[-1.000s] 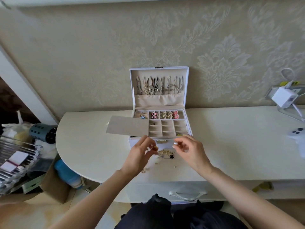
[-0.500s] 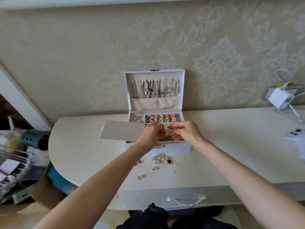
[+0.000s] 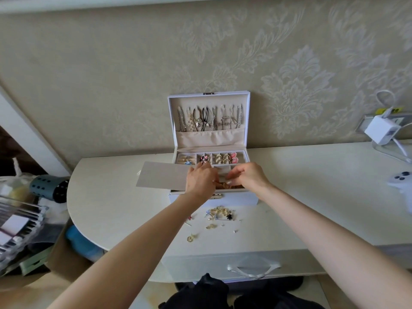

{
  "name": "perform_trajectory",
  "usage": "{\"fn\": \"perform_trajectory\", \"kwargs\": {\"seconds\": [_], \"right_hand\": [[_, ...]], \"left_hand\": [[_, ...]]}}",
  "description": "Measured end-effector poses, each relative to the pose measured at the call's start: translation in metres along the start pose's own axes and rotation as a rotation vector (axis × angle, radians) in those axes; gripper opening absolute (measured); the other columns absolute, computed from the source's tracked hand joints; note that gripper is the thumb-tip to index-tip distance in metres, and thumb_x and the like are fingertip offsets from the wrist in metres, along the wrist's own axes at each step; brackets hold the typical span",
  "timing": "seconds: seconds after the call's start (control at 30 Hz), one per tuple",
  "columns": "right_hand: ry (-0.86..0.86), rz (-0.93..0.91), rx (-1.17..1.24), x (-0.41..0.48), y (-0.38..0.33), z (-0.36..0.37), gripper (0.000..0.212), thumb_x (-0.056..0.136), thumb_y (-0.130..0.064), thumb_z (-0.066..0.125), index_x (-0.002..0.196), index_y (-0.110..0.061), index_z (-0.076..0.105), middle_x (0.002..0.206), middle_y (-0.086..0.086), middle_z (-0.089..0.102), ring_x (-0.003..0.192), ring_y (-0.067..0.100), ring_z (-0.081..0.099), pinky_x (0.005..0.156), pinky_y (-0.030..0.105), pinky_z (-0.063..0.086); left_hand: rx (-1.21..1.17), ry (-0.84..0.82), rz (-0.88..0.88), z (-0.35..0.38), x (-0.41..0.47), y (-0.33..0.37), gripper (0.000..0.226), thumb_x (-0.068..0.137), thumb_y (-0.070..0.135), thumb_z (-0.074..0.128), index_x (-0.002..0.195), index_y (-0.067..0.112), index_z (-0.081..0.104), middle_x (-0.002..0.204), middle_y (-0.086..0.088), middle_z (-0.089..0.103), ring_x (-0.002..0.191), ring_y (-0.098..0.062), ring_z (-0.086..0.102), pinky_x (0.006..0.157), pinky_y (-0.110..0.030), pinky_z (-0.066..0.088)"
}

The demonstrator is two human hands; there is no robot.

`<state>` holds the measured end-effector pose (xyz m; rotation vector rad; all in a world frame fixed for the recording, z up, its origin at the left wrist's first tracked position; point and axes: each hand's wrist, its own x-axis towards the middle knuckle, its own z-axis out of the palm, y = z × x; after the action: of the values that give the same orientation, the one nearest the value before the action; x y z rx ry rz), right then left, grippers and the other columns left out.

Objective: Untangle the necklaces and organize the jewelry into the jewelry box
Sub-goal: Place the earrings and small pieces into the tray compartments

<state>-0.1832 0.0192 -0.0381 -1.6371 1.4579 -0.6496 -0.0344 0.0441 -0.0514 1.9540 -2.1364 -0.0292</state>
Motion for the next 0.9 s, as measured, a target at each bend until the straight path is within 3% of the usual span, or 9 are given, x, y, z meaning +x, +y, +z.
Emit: {"fn": "perform_trajectory", "kwargs": {"seconds": [0.1, 0.23, 0.37, 0.5, 0.63, 0.77, 0.83, 0.9], "right_hand": [[0.051, -0.075, -0.255, 0.002, 0.001, 0.009, 0.031, 0.077, 0.002, 0.066, 0.068, -0.027, 0.072, 0.085, -0.007, 0.07, 0.094, 0.014, 0.063, 0.082, 0.026, 0.05], [0.093, -0.213, -0.547, -0.002, 0.0, 0.014, 0.025, 0.083, 0.001, 0.056, 0.088, -0.014, 0.074, 0.111, 0.004, 0.06, 0.108, 0.021, 0.054, 0.074, 0.025, 0.039], [0.098, -0.226, -0.554, -0.001, 0.002, 0.01, 0.017, 0.084, -0.009, 0.061, 0.086, -0.022, 0.072, 0.11, -0.001, 0.061, 0.105, 0.019, 0.055, 0.072, 0.023, 0.035], [0.136, -0.248, -0.62, -0.004, 0.006, 0.009, 0.014, 0.084, -0.015, 0.061, 0.089, -0.027, 0.067, 0.1, -0.007, 0.06, 0.095, 0.017, 0.057, 0.067, 0.023, 0.035], [0.29, -0.516, -0.515, -0.02, 0.001, 0.018, 0.004, 0.086, -0.019, 0.064, 0.087, -0.021, 0.066, 0.083, -0.012, 0.065, 0.073, 0.007, 0.06, 0.057, 0.021, 0.039], [0.095, -0.773, -0.37, -0.045, -0.003, 0.043, 0.007, 0.087, -0.02, 0.065, 0.088, -0.017, 0.071, 0.054, -0.014, 0.055, 0.041, -0.002, 0.04, 0.049, 0.015, 0.034], [-0.032, -0.763, -0.433, -0.051, 0.001, 0.058, 0.013, 0.09, -0.021, 0.061, 0.095, -0.017, 0.072, 0.057, -0.006, 0.061, 0.047, 0.009, 0.05, 0.058, 0.02, 0.043], [-0.123, -0.714, -0.528, -0.052, 0.005, 0.072, 0.022, 0.094, -0.024, 0.054, 0.109, -0.02, 0.069, 0.074, 0.004, 0.071, 0.068, 0.022, 0.064, 0.075, 0.028, 0.049]], "left_hand": [[-0.012, 0.002, -0.008, 0.0, 0.001, 0.0, 0.018, 0.09, 0.012, 0.058, 0.101, 0.023, 0.066, 0.119, 0.001, 0.055, 0.12, -0.02, 0.042, 0.096, -0.033, 0.032], [-0.045, 0.008, 0.012, -0.001, -0.002, -0.005, 0.016, 0.091, 0.016, 0.059, 0.102, 0.023, 0.067, 0.117, 0.001, 0.056, 0.118, -0.019, 0.043, 0.093, -0.032, 0.032], [-0.119, 0.07, 0.037, 0.002, -0.009, -0.016, 0.014, 0.092, 0.018, 0.058, 0.102, 0.019, 0.067, 0.111, 0.0, 0.058, 0.111, -0.02, 0.047, 0.086, -0.029, 0.034], [-0.258, 0.264, 0.045, 0.006, -0.025, -0.029, 0.014, 0.09, 0.006, 0.056, 0.099, 0.011, 0.066, 0.101, -0.004, 0.061, 0.09, -0.025, 0.057, 0.071, -0.031, 0.041], [-0.38, 0.485, 0.069, 0.007, -0.056, -0.044, 0.016, 0.089, 0.01, 0.043, 0.095, 0.012, 0.057, 0.09, -0.003, 0.06, 0.075, -0.017, 0.055, 0.063, -0.027, 0.045], [-0.34, 0.534, 0.09, 0.017, -0.089, -0.065, 0.006, 0.09, 0.017, 0.044, 0.091, 0.022, 0.047, 0.083, 0.002, 0.057, 0.072, -0.012, 0.049, 0.066, -0.023, 0.036], [-0.232, 0.484, 0.094, 0.026, -0.101, -0.078, 0.002, 0.088, 0.025, 0.048, 0.089, 0.024, 0.049, 0.083, 0.005, 0.057, 0.073, -0.014, 0.051, 0.066, -0.026, 0.034], [-0.137, 0.413, 0.1, 0.034, -0.108, -0.089, 0.016, 0.084, 0.039, 0.053, 0.085, 0.024, 0.056, 0.086, 0.005, 0.058, 0.078, -0.015, 0.049, 0.066, -0.027, 0.03]]}}
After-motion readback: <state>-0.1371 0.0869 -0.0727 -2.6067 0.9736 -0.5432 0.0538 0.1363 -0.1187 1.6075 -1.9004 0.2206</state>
